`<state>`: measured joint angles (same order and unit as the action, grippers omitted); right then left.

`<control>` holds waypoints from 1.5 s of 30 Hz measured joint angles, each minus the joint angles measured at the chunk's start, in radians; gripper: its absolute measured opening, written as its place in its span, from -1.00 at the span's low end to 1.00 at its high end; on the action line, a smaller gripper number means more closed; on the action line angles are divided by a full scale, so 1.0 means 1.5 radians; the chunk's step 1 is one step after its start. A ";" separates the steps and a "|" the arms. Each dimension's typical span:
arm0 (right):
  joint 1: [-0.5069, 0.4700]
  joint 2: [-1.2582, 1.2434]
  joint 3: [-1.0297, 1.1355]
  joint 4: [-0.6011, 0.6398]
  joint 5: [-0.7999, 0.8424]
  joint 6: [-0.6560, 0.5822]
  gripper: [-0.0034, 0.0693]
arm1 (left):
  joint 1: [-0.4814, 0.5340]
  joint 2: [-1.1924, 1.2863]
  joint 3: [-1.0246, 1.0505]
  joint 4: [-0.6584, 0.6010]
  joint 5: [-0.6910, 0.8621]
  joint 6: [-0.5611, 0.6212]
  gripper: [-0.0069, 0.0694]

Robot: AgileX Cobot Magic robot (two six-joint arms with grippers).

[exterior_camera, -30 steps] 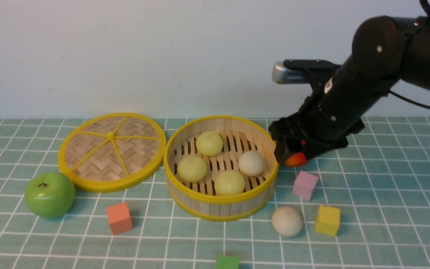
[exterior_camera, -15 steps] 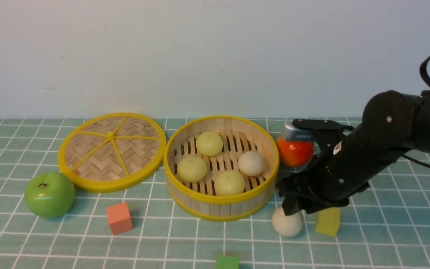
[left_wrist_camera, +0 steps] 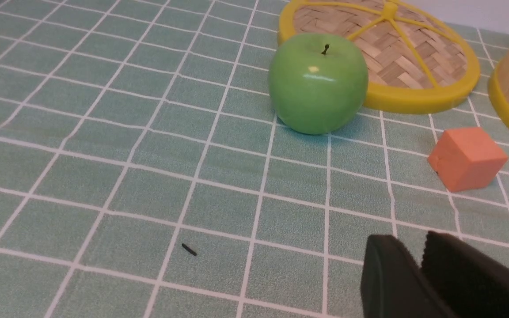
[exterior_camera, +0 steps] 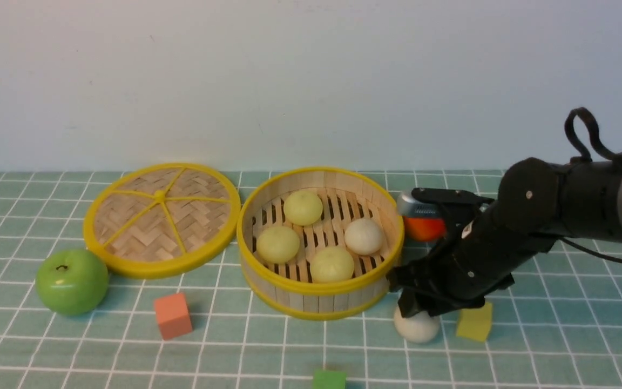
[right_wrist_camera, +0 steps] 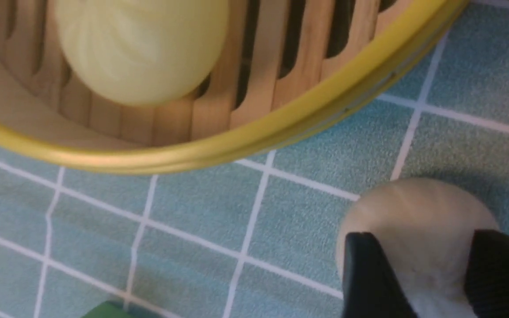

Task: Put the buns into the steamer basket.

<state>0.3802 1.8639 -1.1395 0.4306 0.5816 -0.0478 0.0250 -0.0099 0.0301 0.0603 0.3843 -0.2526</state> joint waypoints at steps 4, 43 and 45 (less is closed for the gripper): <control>0.000 0.006 0.000 0.005 -0.001 0.007 -0.52 | 0.000 0.000 0.000 0.000 0.000 0.000 -0.45; 0.000 0.225 -0.530 -0.084 0.168 0.067 0.51 | 0.000 0.000 0.000 0.000 0.000 0.000 -0.43; 0.000 0.197 -0.530 -0.091 0.200 0.067 0.62 | 0.000 0.000 0.000 0.000 0.000 0.000 -0.43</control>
<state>0.3802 2.1600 -1.9339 0.2941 0.8814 0.0527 0.0250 -0.0099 0.0301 0.0603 0.3843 -0.2526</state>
